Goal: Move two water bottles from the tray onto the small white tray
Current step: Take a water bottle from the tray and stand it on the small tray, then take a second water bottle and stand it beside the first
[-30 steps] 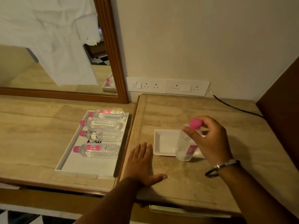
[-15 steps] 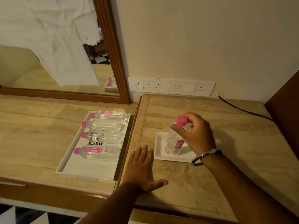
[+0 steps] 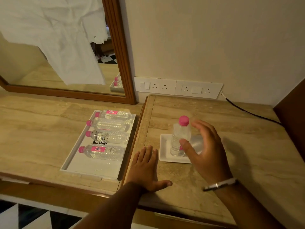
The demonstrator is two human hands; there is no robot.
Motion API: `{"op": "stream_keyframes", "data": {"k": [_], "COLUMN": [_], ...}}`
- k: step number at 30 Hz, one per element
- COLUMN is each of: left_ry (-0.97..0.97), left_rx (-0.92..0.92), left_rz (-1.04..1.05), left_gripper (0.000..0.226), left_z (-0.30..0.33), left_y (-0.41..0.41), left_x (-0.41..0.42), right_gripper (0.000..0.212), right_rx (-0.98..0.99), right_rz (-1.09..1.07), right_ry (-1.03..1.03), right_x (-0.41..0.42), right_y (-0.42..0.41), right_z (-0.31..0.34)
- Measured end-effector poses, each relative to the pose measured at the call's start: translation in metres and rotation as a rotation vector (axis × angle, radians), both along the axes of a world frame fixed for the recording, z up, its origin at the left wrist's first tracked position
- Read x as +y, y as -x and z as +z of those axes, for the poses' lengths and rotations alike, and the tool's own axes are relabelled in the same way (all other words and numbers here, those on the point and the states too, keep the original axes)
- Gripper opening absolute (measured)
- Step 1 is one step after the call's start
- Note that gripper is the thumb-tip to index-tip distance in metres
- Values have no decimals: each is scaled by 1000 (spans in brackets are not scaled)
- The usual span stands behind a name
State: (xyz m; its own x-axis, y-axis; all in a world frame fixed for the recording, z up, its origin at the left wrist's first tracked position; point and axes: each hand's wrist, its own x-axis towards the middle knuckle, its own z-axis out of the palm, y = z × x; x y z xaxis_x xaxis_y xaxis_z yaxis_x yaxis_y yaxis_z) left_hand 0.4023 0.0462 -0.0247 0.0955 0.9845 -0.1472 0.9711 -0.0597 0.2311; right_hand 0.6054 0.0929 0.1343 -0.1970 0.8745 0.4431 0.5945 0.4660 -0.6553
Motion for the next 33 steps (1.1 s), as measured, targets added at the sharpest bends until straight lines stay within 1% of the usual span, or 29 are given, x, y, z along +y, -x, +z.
{"op": "stream_keyframes", "data": {"k": [2, 4, 6, 8, 10, 11, 13, 19, 24, 29, 33], "left_ry": [18, 49, 73, 51, 7, 3, 24, 131, 212, 255, 256], "left_rx": [-3, -9, -15, -28, -25, -8, 42, 188, 212, 195, 156], "left_rz": [2, -11, -56, -105, -92, -66, -6, 129, 178, 118, 54], "left_gripper": [136, 136, 131, 124, 116, 116, 122, 130, 133, 138, 139], "left_z": [1, 3, 6, 11, 12, 11, 8, 1, -11, -24, -34], "left_y": [0, 1, 5, 19, 51, 70, 116, 271, 362, 416, 427], "left_x": [-1, 0, 0, -7, -21, -29, -46, -89, -109, -100, -87], "right_gripper": [55, 57, 63, 73, 83, 87, 93, 97, 95, 94, 89], "right_rx": [-57, -140, -250, -365, -515, -594, -707, -825, -894, -978, -999], "right_rz": [72, 186, 273, 341, 372, 371, 364, 293, 252, 259, 286], "right_ry": [-33, -7, 29, 94, 146, 147, 141, 156, 202, 233, 248], "right_x": [-20, -34, -39, -38, -34, -31, -25, -17, -20, -23, -24], "right_y": [6, 20, 35, 53, 73, 81, 104, 200, 283, 347, 379], "right_z": [-6, -11, -15, -17, -23, -28, -38, -74, -109, -131, -137]}}
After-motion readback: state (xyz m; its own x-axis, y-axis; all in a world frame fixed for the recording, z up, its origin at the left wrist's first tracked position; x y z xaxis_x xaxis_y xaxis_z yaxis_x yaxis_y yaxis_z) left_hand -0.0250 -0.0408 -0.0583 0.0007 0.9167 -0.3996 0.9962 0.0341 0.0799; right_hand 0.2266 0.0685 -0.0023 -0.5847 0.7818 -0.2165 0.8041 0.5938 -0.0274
